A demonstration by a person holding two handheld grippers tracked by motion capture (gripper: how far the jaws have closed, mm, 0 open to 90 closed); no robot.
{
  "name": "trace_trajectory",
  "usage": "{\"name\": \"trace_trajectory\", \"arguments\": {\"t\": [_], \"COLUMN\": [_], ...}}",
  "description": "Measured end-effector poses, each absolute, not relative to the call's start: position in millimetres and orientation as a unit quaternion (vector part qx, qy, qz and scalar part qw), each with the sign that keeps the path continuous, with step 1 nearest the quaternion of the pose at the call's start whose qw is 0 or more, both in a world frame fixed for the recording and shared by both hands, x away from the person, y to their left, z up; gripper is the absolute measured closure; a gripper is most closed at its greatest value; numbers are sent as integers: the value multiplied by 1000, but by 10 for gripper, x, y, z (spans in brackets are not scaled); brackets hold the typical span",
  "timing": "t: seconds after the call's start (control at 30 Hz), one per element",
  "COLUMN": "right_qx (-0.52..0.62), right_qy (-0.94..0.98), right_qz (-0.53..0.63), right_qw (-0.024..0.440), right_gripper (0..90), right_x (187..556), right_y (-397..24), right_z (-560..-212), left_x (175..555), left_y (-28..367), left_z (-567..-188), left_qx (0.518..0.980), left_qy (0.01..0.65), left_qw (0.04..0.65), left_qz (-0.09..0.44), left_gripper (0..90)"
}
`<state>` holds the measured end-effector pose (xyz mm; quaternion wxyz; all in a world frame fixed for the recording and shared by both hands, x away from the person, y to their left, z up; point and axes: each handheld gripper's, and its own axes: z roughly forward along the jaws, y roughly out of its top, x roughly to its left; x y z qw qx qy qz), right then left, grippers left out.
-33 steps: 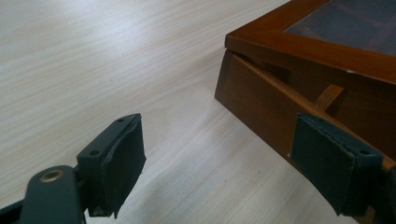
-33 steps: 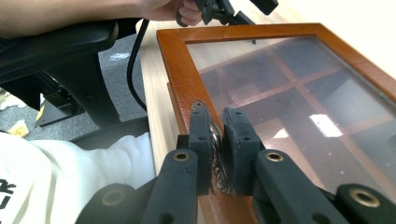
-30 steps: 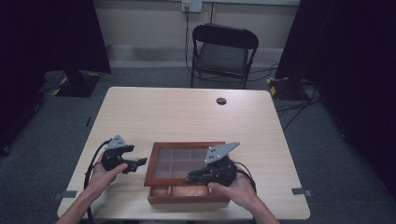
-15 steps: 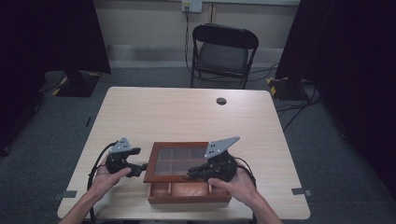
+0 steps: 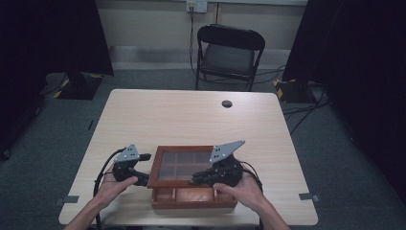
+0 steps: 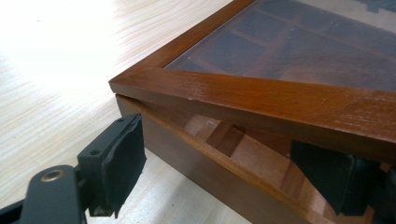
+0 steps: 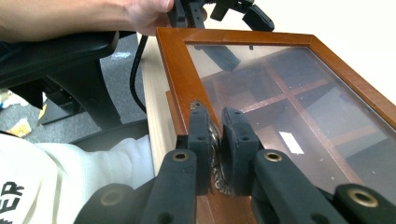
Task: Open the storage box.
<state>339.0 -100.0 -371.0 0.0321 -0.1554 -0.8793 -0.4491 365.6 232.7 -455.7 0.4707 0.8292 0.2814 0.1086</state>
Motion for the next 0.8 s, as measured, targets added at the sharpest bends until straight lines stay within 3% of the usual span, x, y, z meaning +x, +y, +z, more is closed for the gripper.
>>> {"name": "trace_trajectory", "arguments": {"t": [0.2,0.23,0.43,0.53,0.57,0.67,0.8], "right_qx": [-158,-153,-164,-175,-175,-196,-220], "right_qy": [-873,-870,-863,-845,-845,-838,-830], "right_qz": [-460,-467,-478,-504,-504,-510,-512], "right_qw": [35,35,31,29,29,13,-3], "right_gripper": [795,733,629,445,445,296,233], "right_x": [3383,3375,3358,3354,3354,3375,3375], "right_y": [-1042,-1071,-1192,-1329,-1329,-1450,-1556], "right_z": [-3743,-3744,-3727,-3730,-3730,-3725,-3749], "left_x": [3646,3646,3643,3645,3645,3637,3612], "left_y": [2321,2323,2327,2332,2332,2328,2315], "left_z": [-4556,-4553,-4541,-4524,-4524,-4488,-4442], "left_qx": [829,829,825,820,820,817,810], "left_qy": [277,277,280,285,285,287,290], "left_qw": [472,474,477,483,483,487,497], "left_qz": [111,110,113,113,113,115,117], "left_gripper": [192,196,198,204,204,205,200]}}
